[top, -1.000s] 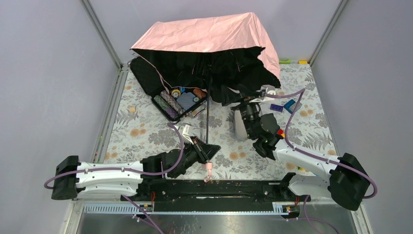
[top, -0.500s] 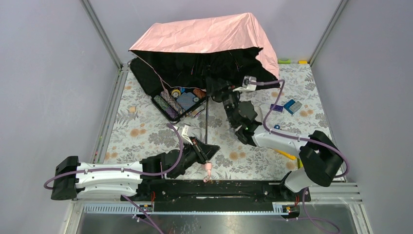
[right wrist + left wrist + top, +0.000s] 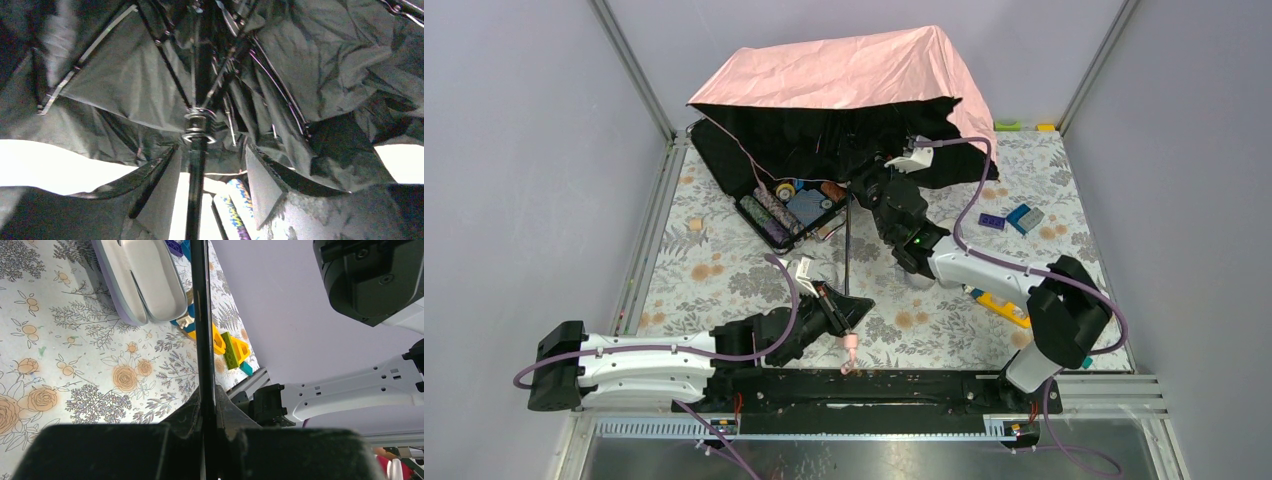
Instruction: Open the umbrella
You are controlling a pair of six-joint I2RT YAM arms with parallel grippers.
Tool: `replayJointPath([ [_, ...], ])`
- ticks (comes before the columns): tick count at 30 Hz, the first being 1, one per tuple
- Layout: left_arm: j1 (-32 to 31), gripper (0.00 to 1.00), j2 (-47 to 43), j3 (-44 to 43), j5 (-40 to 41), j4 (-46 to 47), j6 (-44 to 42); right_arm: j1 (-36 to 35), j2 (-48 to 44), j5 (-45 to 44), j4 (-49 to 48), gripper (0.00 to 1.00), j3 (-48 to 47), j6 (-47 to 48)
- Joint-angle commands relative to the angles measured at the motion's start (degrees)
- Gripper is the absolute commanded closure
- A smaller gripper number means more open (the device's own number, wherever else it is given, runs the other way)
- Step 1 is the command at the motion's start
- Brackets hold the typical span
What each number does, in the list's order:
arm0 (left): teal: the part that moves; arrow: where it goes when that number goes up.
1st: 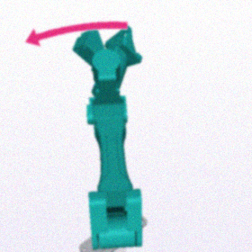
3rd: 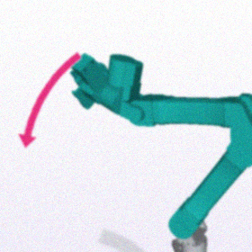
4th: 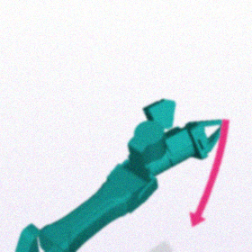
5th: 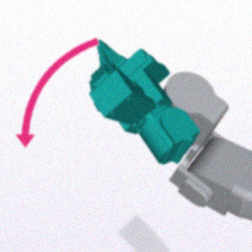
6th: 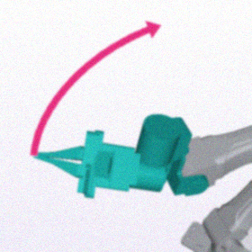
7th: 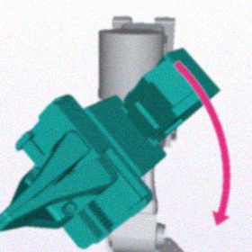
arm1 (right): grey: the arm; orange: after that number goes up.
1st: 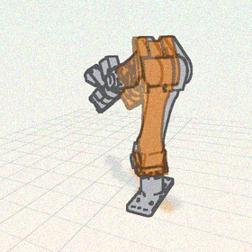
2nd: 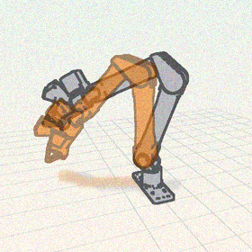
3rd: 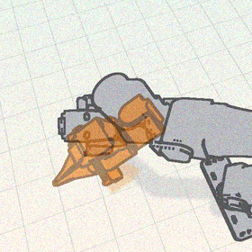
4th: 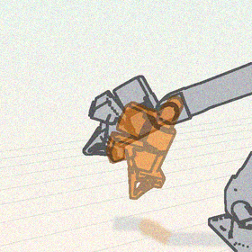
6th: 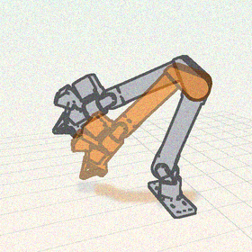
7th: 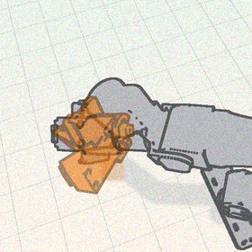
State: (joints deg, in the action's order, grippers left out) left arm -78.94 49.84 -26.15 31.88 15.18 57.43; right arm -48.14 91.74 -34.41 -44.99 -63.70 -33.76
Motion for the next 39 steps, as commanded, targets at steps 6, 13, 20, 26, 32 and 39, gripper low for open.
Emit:
replayJointPath([
  [6,0.2,1.00,-1.7,-0.3,1.2,5.5,-1.2,1.7,1.1,0.7,1.5,0.49,-3.3,-1.3],
  [13,0.2,1.00,-1.7,-0.2,1.1,5.5,-1.3,3.0,2.4,2.2,2.7,0.49,-5.7,-1.2],
  [20,0.2,1.00,-1.5,-0.2,0.9,5.6,-1.4,3.3,3.1,2.3,3.2,0.49,-7.0,-0.1],
  [26,0.2,1.00,-1.7,0.1,1.0,5.5,-1.2,3.5,3.7,2.6,4.5,0.67,-8.5,0.8],
  [32,0.2,1.00,-1.7,1.2,-0.8,7.8,-3.5,3.6,4.1,1.4,3.4,0.92,-8.8,2.3],
  [39,-1.1,1.00,-2.7,5.4,-11.7,14.4,-11.7,6.7,4.9,0.0,2.1,0.93,-12.9,4.0],
])
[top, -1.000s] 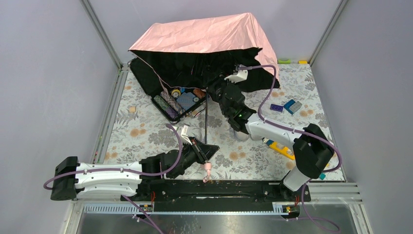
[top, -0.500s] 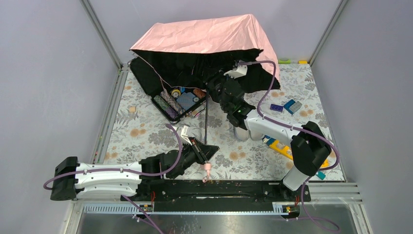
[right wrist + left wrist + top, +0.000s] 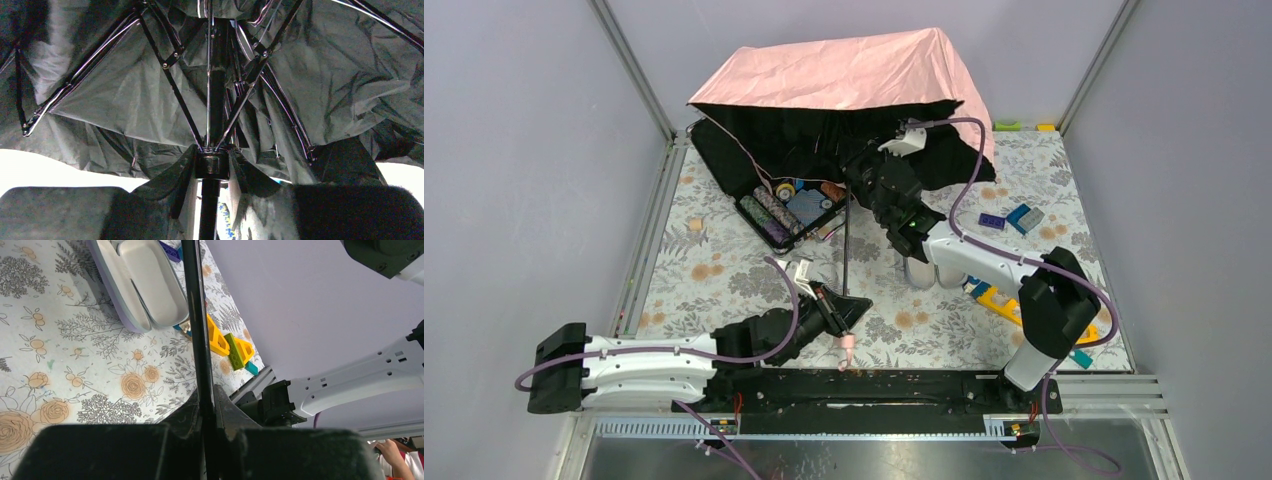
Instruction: Open the umbrella
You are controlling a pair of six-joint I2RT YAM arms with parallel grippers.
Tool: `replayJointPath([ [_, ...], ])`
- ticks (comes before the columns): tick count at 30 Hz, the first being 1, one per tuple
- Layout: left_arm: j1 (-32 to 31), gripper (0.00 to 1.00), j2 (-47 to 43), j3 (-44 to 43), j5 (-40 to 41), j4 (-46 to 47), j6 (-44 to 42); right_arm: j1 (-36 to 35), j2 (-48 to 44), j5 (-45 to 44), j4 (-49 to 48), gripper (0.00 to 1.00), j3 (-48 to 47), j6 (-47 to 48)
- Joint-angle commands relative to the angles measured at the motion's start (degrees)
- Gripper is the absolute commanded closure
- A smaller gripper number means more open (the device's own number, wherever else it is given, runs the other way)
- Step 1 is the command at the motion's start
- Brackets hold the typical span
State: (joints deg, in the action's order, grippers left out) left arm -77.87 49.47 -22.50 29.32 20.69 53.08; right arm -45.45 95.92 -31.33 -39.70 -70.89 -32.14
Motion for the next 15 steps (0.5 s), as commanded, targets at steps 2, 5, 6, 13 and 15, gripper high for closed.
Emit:
replayJointPath([
  [2,-3.3,1.00,-3.3,2.7,-10.0,9.0,-8.4,5.1,0.8,-3.1,-3.2,0.94,-7.2,2.6],
  [5,-4.3,1.00,-4.3,3.2,-11.2,9.4,-8.5,6.4,0.8,-3.3,-3.0,0.94,-9.7,4.1],
  [6,-4.6,1.00,-4.3,3.0,-11.5,9.3,-8.7,6.7,0.9,-3.4,-3.1,0.94,-10.6,4.6],
  [13,-6.7,1.00,-1.0,0.4,-12.7,9.6,-9.1,7.8,1.9,-3.8,-2.7,0.92,-16.5,8.3],
  [15,-7.0,1.00,0.0,0.4,-12.7,10.0,-9.0,8.1,2.2,-3.5,-2.7,0.91,-18.4,8.7],
])
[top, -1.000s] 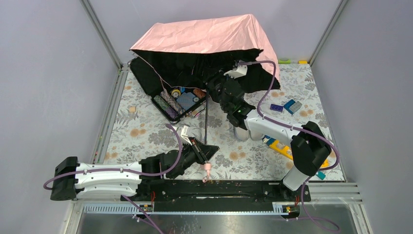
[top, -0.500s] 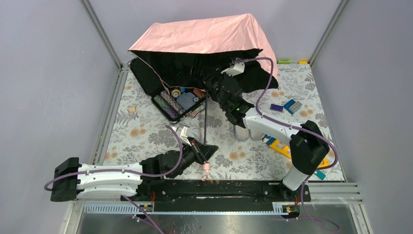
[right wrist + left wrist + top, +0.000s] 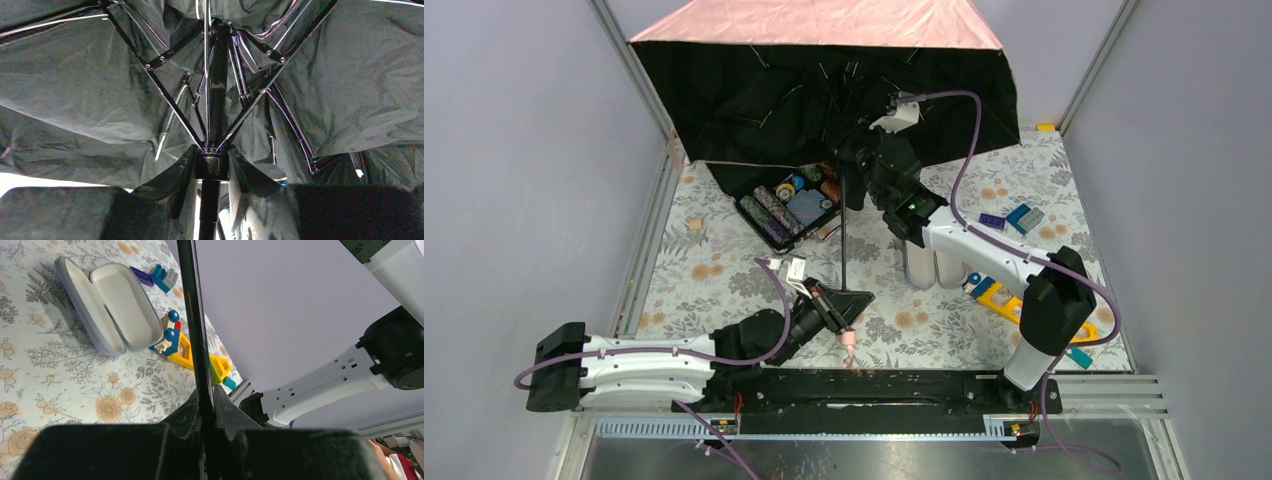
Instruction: Open the umbrella
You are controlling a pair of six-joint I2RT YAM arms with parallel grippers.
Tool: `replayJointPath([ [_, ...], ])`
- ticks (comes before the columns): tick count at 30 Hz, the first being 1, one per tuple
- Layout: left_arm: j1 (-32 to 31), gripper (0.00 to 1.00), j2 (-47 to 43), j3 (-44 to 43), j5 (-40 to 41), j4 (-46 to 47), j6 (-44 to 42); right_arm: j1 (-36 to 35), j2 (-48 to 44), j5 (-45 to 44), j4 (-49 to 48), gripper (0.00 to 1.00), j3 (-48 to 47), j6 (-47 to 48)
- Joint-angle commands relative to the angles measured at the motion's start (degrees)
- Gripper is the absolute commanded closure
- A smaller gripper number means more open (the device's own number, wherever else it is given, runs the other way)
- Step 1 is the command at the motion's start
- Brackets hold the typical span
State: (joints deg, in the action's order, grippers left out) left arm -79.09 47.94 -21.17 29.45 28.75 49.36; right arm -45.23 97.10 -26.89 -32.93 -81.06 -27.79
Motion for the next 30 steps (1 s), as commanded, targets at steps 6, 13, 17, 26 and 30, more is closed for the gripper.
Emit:
replayJointPath([
  [6,-7.0,1.00,2.7,-0.6,-11.9,1.6,-5.5,9.0,1.9,-7.7,-8.1,0.92,-13.0,6.2],
  [13,-9.2,1.00,2.4,-0.3,-12.1,0.2,-9.2,10.7,3.1,-8.1,-7.9,0.93,-16.9,5.9],
  [17,-10.0,1.00,2.3,0.5,-12.0,-0.1,-9.1,11.4,3.4,-8.8,-8.1,0.93,-17.9,5.6],
  [26,-12.0,1.00,0.5,1.0,-9.7,-1.5,-10.9,13.5,2.1,-7.9,-6.0,0.92,-19.5,2.5],
  [30,-12.0,1.00,-0.2,-2.0,-8.6,-2.9,-12.3,13.6,-0.7,-6.2,-3.1,0.92,-20.6,3.8],
])
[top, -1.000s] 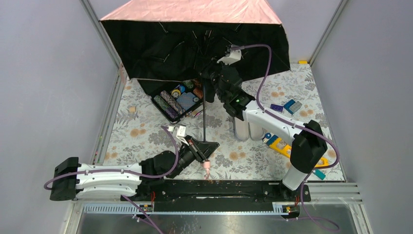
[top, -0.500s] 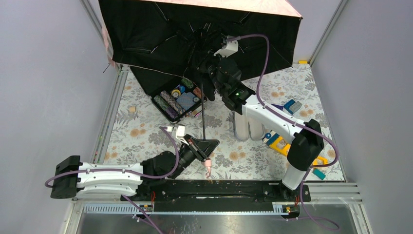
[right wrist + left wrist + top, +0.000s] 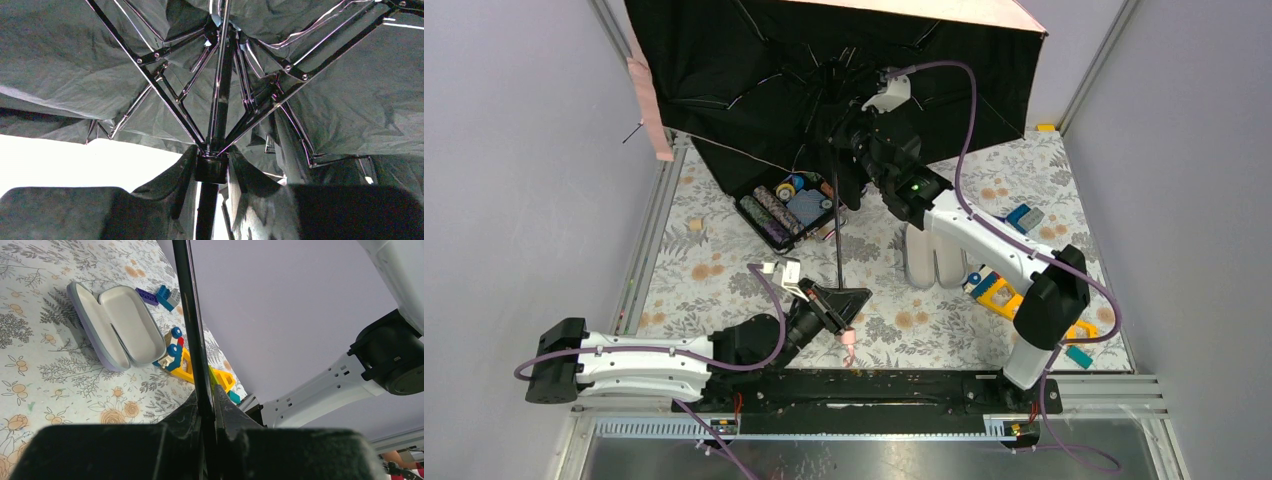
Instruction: Open the umbrella
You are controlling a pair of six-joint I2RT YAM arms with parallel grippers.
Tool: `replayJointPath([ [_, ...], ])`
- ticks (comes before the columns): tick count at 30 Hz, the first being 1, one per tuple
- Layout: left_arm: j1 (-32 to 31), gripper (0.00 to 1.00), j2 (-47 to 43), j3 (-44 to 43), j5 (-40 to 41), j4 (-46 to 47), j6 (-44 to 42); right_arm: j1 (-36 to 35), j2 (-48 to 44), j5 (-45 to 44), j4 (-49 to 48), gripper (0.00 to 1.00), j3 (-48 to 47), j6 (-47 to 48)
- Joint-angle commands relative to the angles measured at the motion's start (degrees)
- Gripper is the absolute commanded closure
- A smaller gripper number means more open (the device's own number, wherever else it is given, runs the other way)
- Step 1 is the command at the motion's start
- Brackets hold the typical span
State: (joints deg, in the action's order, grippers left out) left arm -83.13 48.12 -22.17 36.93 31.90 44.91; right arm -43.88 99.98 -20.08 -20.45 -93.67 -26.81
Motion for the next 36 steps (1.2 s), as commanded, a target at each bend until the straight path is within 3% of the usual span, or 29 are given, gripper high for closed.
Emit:
replayJointPath([
  [1,-7.9,1.00,0.0,-2.0,-16.0,-6.6,-8.3,12.2,-4.5,-12.7,-15.3,0.92,-8.1,3.0],
  [11,-8.5,1.00,4.6,-5.0,-20.6,-5.3,-10.6,12.1,-12.1,-13.1,-17.6,0.92,-4.2,5.3],
  [20,-13.0,1.00,7.2,-6.6,-21.0,-7.9,-13.2,12.2,-12.8,-16.4,-22.1,0.91,-2.6,7.9],
  [36,-18.7,1.00,3.7,1.7,-15.2,-9.4,-11.6,15.4,-9.6,-19.7,-18.5,0.90,-7.2,4.3],
])
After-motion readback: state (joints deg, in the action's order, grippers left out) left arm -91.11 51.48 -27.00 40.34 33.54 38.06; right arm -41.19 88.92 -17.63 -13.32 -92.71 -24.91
